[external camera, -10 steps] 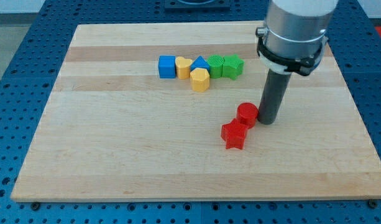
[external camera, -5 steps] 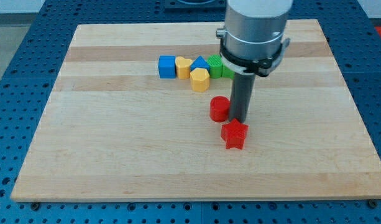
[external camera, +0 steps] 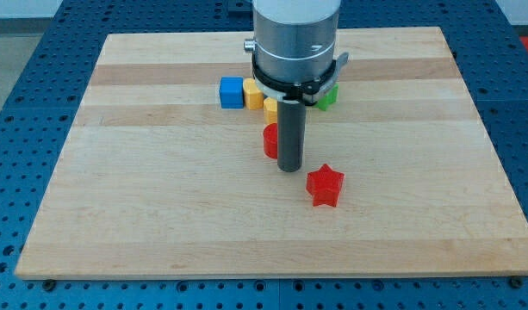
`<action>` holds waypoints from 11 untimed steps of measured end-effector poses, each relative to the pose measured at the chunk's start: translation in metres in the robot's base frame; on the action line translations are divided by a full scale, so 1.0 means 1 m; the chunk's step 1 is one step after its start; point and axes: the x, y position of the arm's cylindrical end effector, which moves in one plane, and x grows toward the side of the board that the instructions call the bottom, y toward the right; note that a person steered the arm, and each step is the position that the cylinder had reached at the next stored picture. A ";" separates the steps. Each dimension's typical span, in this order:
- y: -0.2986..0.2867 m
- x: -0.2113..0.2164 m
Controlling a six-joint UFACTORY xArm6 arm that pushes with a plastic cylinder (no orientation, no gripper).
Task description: Push the red circle below the yellow hexagon
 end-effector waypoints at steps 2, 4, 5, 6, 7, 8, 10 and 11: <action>0.000 0.003; -0.019 0.003; -0.022 0.003; -0.022 0.001; -0.021 -0.002; -0.021 -0.004; -0.021 -0.017; -0.021 -0.021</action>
